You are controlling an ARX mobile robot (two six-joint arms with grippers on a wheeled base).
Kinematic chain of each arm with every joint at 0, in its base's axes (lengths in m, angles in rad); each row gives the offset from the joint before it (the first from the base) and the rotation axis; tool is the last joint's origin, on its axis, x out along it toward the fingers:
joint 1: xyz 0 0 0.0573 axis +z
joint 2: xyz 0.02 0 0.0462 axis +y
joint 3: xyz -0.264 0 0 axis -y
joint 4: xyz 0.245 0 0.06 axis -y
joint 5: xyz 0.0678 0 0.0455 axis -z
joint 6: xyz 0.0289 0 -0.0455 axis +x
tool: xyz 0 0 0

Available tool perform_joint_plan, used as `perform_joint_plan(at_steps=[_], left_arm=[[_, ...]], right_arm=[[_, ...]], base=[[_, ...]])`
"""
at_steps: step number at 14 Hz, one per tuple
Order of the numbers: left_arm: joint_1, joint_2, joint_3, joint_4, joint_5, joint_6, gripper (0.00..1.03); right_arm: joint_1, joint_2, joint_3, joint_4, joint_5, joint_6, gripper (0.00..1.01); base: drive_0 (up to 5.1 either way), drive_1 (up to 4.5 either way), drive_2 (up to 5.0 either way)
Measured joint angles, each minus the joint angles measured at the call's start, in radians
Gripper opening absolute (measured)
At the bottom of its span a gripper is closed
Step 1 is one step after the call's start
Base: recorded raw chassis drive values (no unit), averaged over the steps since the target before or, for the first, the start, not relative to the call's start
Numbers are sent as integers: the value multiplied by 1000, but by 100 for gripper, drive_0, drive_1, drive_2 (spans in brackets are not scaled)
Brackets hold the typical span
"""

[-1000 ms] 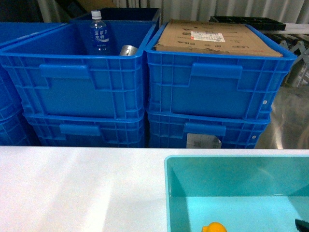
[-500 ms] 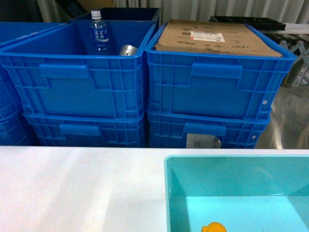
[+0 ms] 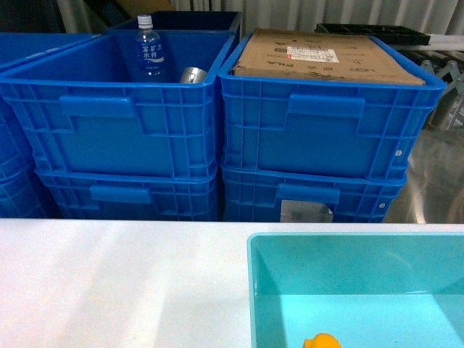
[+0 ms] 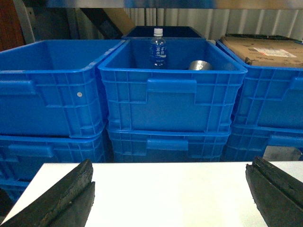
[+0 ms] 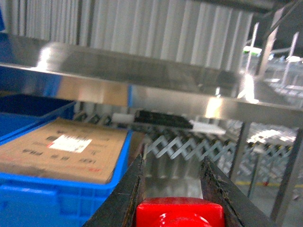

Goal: Pick red block from blue box to shelf

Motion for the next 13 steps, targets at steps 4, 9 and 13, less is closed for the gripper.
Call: perform_joint_plan(at_steps=[4, 9, 13], left_arm=[[0, 0, 0, 0, 0, 0, 98], [0, 0, 0, 0, 0, 0, 98], [0, 0, 0, 0, 0, 0, 98]], right_arm=[[-107, -184, 36, -505, -293, 304, 29], [40, -201, 43, -665, -251, 330, 29], [205, -187, 19, -611, -82, 287, 29]], base=[[0, 0, 0], [0, 0, 0], [0, 0, 0]])
